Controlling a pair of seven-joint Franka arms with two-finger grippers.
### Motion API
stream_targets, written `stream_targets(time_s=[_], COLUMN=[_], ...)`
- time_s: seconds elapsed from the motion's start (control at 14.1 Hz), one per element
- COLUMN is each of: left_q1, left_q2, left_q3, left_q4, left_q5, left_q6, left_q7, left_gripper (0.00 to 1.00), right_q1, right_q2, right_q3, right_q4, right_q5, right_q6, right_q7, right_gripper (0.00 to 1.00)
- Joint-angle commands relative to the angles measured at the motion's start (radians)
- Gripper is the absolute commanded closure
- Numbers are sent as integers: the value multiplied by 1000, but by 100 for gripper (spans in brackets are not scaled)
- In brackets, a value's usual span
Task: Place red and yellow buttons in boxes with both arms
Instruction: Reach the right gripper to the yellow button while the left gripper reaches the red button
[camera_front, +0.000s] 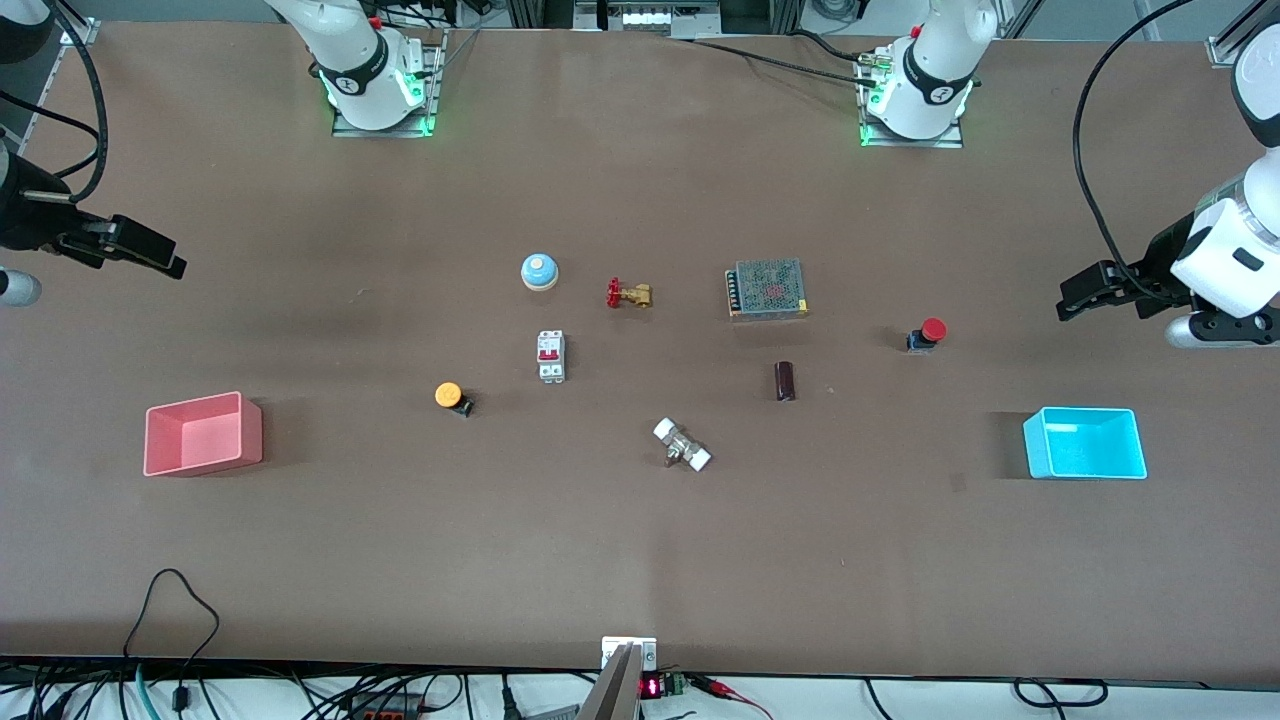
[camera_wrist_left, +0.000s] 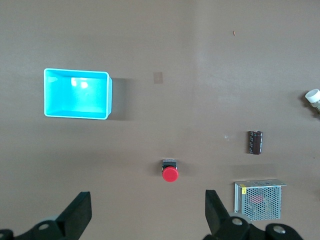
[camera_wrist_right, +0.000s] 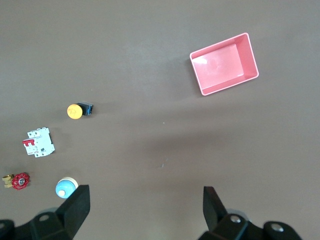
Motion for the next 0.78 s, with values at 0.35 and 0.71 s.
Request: stream_targets(time_s=[0.35,0.71], left_q1=[-12,-35], left_q2=[22,108], left_q3=[-5,-34], left_q4=[-27,-88], left_q5=[18,9], left_q6=[-9,34], left_q7=[-11,-9], left_gripper=[0,0], right_q1=[8,64], right_q2=[6,135], right_q3=[-4,-4], right_q4=[-21,-22], right_q5=[21,28], right_q6=[19,68], right_q7=[-4,-96], right_gripper=[0,0])
